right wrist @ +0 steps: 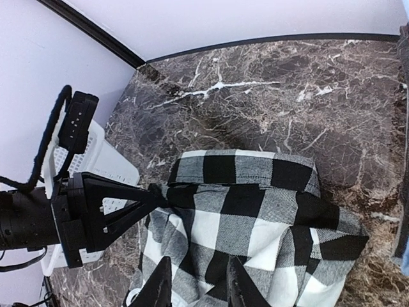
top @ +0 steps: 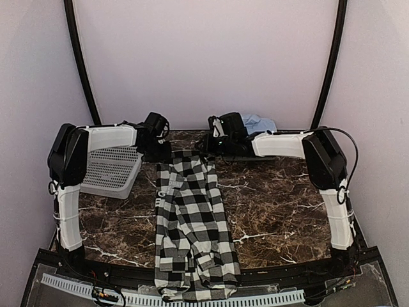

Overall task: Fold and stack the long sleeve shirts
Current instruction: Move the rectangle-folded shirt to the center of the board.

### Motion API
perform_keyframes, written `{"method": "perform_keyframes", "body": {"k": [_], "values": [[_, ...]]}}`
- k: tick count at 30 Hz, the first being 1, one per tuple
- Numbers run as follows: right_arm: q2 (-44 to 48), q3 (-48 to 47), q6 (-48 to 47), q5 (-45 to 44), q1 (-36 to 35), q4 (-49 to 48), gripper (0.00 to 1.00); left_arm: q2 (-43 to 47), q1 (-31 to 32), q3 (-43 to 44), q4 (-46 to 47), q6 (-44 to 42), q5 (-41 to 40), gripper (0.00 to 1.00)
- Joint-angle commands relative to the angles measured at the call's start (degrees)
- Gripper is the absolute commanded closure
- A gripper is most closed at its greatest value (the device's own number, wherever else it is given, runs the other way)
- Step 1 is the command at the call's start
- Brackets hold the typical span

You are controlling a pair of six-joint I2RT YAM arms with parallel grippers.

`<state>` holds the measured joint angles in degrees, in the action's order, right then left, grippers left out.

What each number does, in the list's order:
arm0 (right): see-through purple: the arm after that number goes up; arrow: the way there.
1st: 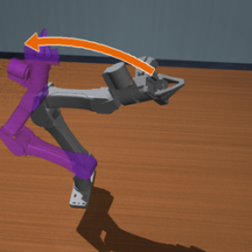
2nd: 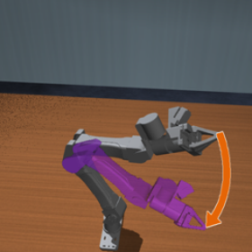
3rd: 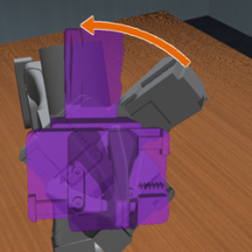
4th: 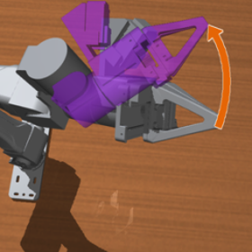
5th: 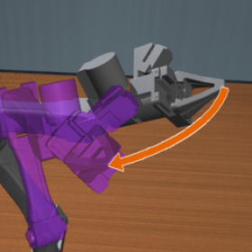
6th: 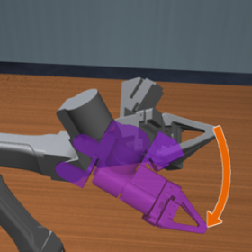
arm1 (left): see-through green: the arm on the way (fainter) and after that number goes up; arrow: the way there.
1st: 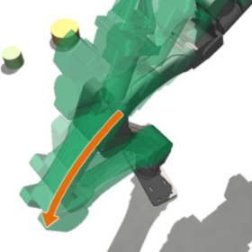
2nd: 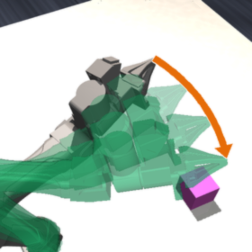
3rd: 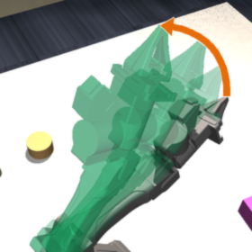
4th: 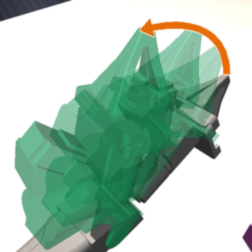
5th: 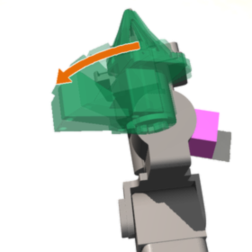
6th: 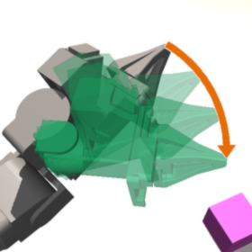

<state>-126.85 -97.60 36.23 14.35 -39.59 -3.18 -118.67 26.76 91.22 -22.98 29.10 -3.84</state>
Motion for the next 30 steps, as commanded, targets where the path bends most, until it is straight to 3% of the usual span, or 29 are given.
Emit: {"method": "perform_keyframes", "body": {"k": [1,8,18,26,30], "values": [[-5.4,-3.8,-0.7,2.2,-0.4,2.5,0.74,-3.4,-0.2,3.6,-3.4,-1.0,-1.3,0.9],[-10.5,-7.0,-1.0,-2.3,0.0,6.2,0.76,-7.5,-0.2,6.7,-5.2,-1.2,-2.7,0.91],[-19.3,-20.0,-3.4,-9.2,1.9,15.8,0.75,-14.3,-0.2,14.6,-8.0,-1.8,-3.0,0.91],[-26.0,-32.1,-5.8,-1.7,4.8,17.6,0.7,-20.5,-0.2,25.8,-11.1,-1.1,-2.7,0.91],[-24.9,-36.8,-7.9,0.7,5.6,19.4,0.61,-21.3,-0.2,30.8,-12.7,-1.8,-2.8,0.83]]}}
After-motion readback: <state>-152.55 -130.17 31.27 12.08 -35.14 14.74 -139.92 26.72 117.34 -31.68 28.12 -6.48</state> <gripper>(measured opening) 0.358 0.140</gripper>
